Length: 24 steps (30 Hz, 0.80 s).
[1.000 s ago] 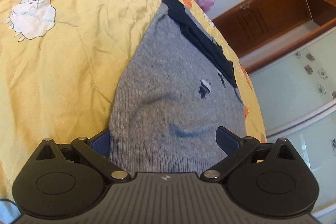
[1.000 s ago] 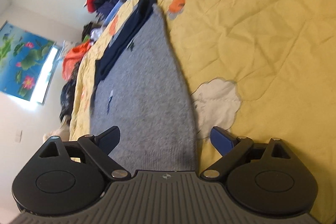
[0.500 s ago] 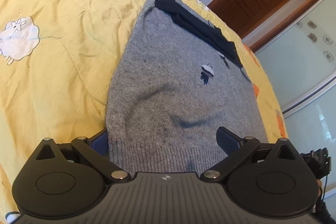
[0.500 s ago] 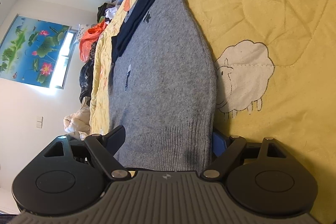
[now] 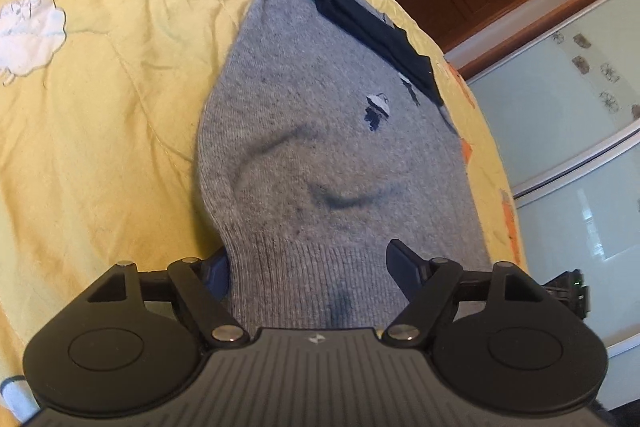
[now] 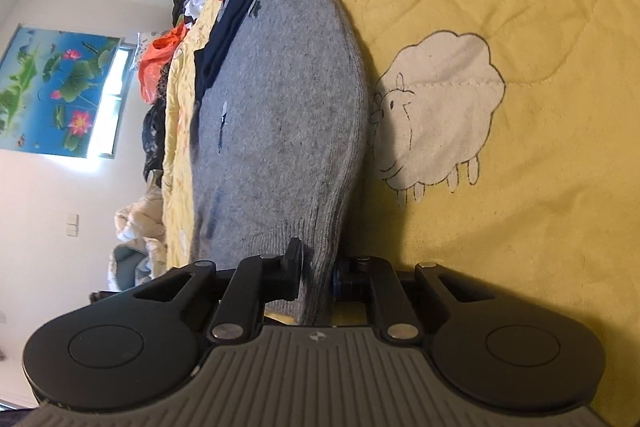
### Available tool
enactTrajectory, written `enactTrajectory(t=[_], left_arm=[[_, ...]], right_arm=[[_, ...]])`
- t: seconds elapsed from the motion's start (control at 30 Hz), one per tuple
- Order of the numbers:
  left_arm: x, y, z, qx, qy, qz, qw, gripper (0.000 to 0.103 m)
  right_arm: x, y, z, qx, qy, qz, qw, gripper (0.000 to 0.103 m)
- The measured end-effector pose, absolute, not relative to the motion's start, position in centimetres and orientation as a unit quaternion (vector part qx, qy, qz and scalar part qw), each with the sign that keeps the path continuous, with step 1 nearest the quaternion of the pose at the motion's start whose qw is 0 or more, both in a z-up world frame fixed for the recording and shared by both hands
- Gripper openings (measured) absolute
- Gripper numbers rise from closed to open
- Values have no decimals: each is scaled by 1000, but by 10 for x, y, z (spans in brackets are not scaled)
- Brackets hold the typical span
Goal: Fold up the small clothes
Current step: 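Roll both tools and grasp the grey sweater's side edge with both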
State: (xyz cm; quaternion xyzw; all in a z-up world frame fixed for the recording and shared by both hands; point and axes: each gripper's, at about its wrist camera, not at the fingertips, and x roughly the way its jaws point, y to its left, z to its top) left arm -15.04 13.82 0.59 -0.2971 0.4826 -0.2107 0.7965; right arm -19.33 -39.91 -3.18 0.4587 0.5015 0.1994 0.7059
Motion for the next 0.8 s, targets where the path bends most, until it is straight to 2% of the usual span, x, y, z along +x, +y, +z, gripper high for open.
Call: enactTrajectory(t=[0.07,0.1,0.13,0.17,0.2,0.27,0.43,0.5,0.53,0.57,0.8], left_arm=[[-149,146,-2,-341,488,-221,773,78],[-149,151,-8,-372,491,-230,754,74],[-150,156,-14,-400,491,-234,738,67],[-151,159,-19,-416,492,-231,729,48],[-151,161,-24,-423,496,-224,725,36],[-152,164,-31,-431,499,-213,721,27],[-150,166,-34,-443,498,-214,714,27],[-149,160,-29,-401,506,-201,736,5],[-150,157,-28,-384,505,-204,745,4],[-150,155,-26,-375,504,-203,751,4],[-146,142,0,-340,476,-233,777,4]], right_arm=[[-193,-402,-34,470,500,204,698,25],[-193,-404,-35,473,498,209,696,26],[-193,-405,-35,476,496,215,694,28],[-192,-405,-35,478,494,220,692,30],[-191,-406,-35,480,492,224,691,30],[-188,-406,-35,480,492,230,689,31],[-179,-405,-36,479,494,248,682,30],[-177,-405,-37,482,494,250,679,22],[-176,-405,-40,479,502,242,678,12],[-176,-404,-42,470,510,238,679,10],[-182,-398,-22,444,477,260,712,13]])
